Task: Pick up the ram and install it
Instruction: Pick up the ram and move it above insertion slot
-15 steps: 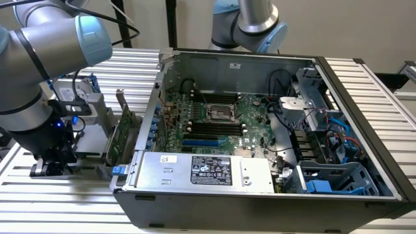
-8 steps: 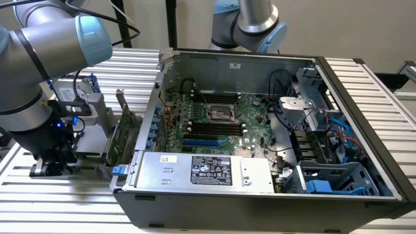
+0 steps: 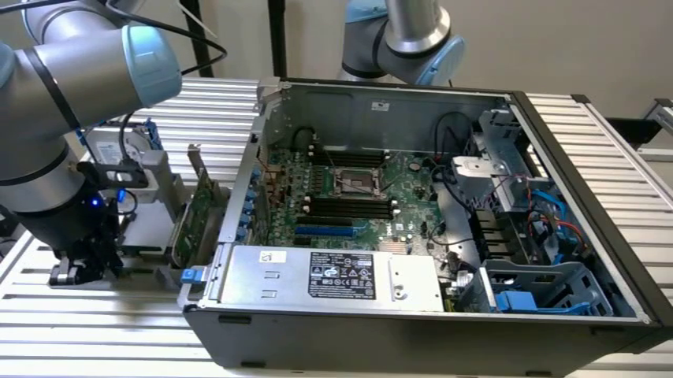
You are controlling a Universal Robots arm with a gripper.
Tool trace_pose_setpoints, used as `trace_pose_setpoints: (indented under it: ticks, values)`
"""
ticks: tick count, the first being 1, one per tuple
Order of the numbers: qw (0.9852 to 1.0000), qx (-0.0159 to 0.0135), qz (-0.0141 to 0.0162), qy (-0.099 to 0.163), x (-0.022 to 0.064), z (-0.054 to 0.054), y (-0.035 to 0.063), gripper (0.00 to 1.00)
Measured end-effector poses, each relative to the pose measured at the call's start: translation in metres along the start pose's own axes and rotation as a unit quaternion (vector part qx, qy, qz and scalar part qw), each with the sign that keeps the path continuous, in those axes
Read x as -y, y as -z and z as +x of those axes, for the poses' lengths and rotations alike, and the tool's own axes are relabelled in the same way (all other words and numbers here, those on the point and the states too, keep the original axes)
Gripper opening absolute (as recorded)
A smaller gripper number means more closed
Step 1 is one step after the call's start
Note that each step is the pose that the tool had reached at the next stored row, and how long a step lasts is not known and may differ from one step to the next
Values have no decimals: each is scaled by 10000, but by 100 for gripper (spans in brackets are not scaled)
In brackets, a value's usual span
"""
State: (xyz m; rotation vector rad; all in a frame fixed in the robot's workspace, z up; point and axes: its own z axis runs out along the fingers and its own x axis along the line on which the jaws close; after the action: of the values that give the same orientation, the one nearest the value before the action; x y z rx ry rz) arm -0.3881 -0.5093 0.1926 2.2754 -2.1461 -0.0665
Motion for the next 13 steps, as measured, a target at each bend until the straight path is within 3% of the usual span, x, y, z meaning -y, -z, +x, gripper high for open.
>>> trace_pose_setpoints:
  ticks: [13]
  values:
    - [10000,-3,0,-13,0,-1,0,0]
